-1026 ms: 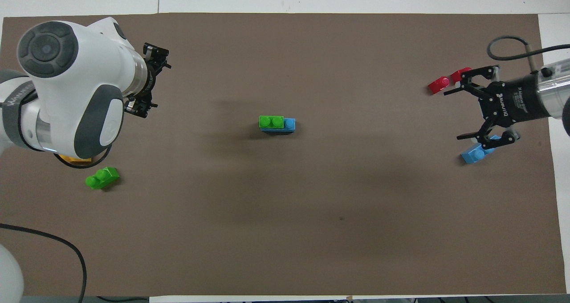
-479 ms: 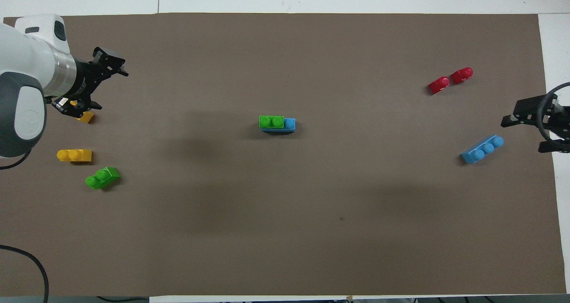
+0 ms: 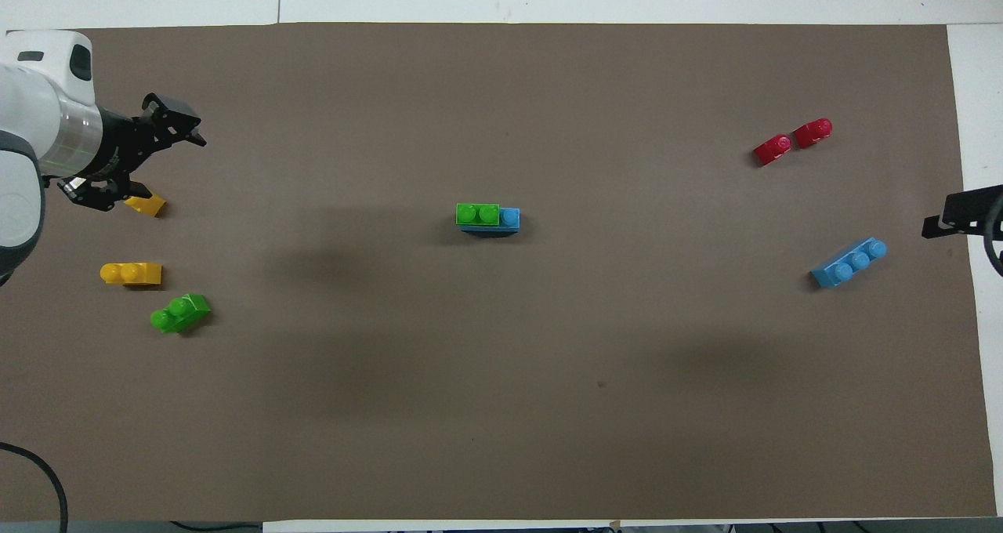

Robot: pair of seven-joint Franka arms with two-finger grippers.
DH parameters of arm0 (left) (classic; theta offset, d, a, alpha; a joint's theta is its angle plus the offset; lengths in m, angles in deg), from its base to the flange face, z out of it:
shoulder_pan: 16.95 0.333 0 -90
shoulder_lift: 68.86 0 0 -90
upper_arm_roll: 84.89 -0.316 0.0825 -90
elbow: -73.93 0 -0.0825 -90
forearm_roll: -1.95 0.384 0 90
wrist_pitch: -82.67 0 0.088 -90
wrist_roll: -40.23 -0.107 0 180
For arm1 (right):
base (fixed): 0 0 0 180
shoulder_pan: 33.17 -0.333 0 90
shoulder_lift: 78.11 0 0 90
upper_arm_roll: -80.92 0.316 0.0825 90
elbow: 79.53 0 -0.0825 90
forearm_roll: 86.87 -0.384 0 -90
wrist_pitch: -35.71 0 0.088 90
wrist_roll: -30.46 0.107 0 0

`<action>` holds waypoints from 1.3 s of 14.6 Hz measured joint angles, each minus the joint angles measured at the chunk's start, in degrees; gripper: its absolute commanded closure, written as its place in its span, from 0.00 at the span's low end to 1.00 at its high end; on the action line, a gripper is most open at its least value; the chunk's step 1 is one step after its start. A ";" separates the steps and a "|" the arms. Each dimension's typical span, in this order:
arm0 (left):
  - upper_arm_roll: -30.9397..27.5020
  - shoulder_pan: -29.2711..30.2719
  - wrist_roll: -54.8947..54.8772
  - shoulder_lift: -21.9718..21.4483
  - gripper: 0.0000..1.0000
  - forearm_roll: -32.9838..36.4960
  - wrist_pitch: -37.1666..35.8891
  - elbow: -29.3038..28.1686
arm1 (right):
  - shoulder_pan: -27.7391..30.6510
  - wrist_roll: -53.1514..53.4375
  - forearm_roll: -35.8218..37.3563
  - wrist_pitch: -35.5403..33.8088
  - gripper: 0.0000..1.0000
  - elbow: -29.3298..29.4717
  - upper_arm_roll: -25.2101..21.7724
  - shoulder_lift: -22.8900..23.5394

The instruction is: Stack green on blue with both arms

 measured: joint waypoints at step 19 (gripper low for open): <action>-4.65 -3.54 -25.16 -6.08 0.00 1.87 -21.63 10.72 | -10.99 0.99 8.29 -3.59 0.00 -0.03 0.78 -1.80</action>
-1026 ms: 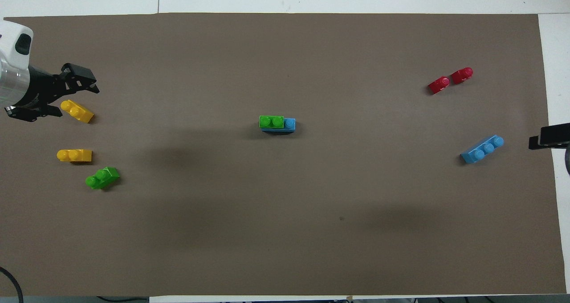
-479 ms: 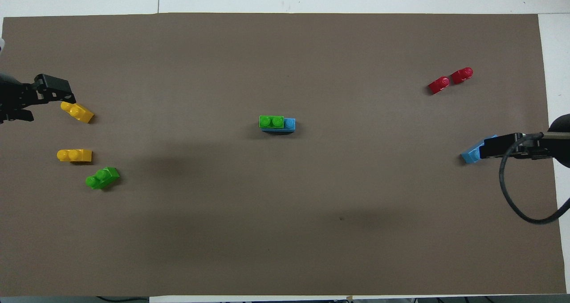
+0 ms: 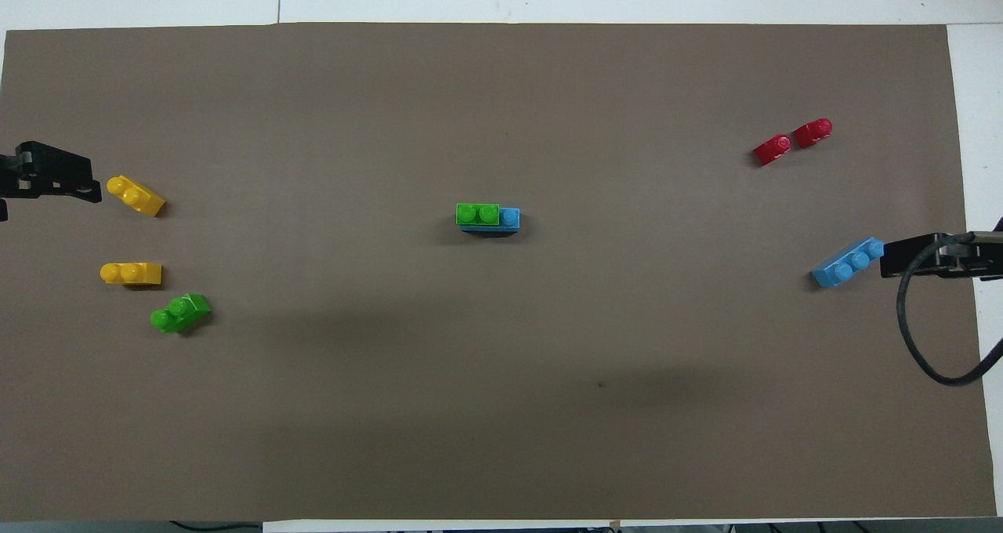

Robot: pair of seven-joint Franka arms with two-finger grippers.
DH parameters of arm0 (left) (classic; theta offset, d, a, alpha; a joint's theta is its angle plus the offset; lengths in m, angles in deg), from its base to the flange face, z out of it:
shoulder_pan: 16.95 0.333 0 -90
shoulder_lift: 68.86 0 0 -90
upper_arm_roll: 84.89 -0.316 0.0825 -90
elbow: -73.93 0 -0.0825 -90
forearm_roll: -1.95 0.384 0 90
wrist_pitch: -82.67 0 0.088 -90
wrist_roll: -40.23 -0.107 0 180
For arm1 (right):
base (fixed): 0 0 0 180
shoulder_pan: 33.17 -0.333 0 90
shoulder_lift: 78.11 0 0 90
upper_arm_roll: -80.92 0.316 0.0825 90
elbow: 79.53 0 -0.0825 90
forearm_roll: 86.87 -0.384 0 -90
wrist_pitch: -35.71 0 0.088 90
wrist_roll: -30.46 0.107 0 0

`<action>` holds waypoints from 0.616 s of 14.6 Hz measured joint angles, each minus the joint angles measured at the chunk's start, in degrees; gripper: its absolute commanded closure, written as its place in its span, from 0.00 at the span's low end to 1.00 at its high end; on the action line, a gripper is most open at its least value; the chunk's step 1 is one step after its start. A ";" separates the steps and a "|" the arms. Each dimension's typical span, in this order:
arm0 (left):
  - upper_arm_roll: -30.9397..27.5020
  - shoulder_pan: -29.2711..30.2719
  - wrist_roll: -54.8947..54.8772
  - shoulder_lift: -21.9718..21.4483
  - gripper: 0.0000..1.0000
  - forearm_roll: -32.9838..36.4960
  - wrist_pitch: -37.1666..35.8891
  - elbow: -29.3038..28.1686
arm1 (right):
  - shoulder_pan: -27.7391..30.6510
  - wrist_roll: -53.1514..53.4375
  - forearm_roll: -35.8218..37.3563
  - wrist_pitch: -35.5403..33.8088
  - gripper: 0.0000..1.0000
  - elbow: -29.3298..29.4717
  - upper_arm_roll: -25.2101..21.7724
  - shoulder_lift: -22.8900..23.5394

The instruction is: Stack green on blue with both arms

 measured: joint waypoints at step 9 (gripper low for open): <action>-0.10 0.00 -2.62 -1.50 0.00 0.00 -0.58 -2.71 | 0.06 0.13 -0.72 -1.42 0.00 -0.04 -0.18 0.00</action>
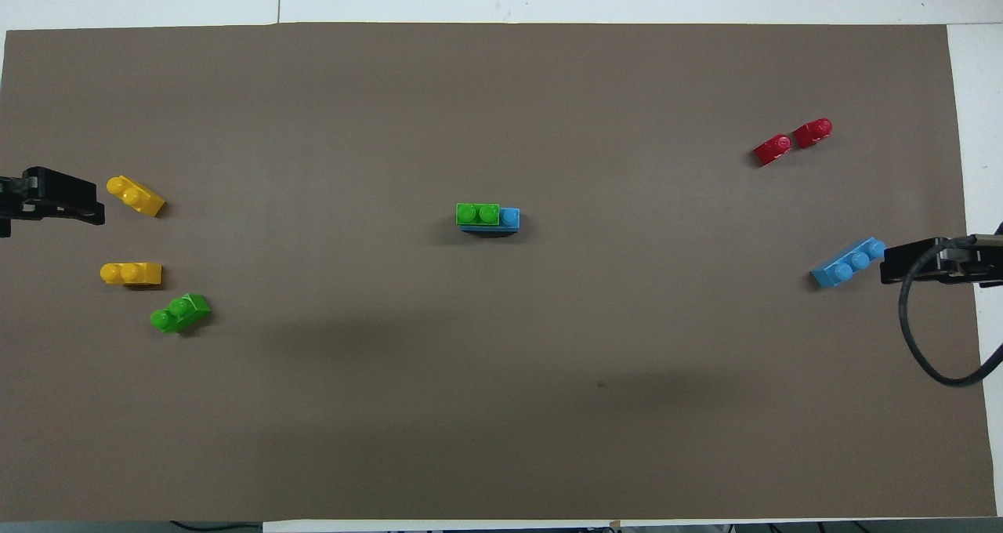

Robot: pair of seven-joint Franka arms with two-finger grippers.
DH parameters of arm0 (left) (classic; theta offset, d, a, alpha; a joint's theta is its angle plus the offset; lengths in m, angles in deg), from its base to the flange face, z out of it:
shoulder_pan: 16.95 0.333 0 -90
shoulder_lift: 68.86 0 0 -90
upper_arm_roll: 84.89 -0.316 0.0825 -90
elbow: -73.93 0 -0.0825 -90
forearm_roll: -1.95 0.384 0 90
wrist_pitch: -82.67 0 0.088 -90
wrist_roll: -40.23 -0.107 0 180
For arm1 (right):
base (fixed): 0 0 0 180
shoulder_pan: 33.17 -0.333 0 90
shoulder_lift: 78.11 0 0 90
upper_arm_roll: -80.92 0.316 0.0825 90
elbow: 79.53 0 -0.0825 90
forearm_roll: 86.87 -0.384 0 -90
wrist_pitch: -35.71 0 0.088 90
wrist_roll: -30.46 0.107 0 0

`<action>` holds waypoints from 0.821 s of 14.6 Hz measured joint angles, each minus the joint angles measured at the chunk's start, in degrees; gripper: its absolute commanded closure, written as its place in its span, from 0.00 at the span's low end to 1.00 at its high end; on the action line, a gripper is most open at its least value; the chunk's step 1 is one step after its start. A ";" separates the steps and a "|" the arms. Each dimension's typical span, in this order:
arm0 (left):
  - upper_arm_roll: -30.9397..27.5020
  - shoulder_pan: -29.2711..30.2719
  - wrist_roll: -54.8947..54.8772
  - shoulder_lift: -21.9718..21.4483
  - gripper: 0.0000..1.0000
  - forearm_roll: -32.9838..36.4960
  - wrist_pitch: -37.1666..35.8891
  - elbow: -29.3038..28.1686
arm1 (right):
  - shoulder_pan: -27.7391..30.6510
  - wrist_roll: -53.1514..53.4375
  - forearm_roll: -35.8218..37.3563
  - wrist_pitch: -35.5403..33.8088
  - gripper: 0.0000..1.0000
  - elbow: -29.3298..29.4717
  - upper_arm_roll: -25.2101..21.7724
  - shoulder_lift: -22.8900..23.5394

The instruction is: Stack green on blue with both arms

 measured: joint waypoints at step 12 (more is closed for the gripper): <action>0.02 -0.02 0.00 -0.19 0.00 -0.57 0.02 -0.04 | 0.31 0.09 -1.32 -0.29 0.00 -0.01 -0.62 0.00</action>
